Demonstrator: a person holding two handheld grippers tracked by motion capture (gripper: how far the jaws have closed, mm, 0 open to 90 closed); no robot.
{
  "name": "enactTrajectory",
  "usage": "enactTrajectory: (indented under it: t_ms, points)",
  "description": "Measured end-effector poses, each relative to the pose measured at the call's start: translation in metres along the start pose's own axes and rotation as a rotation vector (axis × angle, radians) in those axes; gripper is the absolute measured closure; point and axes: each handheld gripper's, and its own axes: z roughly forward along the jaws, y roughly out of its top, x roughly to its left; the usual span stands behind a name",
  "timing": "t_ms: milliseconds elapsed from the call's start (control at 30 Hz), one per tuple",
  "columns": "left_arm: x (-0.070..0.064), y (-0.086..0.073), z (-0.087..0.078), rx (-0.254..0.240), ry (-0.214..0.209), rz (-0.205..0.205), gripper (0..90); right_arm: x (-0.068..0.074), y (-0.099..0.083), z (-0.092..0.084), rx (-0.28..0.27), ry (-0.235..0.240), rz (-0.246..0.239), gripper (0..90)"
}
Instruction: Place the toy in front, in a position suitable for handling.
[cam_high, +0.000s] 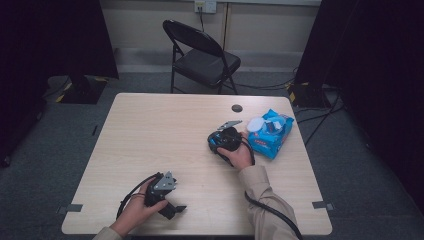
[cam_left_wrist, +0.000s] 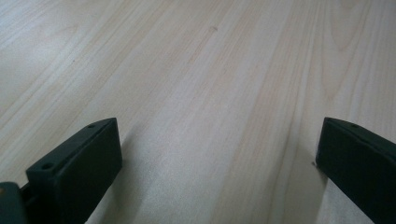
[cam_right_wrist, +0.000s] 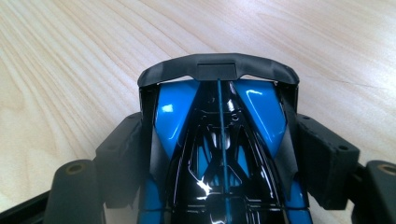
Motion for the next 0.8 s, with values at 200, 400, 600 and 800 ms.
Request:
enactTrajectory:
  t_ms: [200, 400, 600, 800]
  points:
    - [0.0, 0.0, 0.0, 0.001, 0.0, 0.001, 0.0, -0.002, 0.0, -0.003, -0.001, 0.013, 0.011, 25.3]
    - [0.0, 0.0, 0.0, 0.0, 0.0, 0.0, 0.0, -0.004, 0.002, -0.009, -0.024, 0.019, 0.017, 25.4]
    - [0.0, 0.0, 0.0, 0.0, 0.0, -0.001, 0.0, -0.01, -0.003, -0.018, -0.048, 0.011, 0.032, 25.4]
    - [0.0, 0.0, 0.0, 0.0, 0.0, -0.001, 0.0, -0.016, -0.007, -0.034, -0.091, 0.005, 0.045, 25.4]
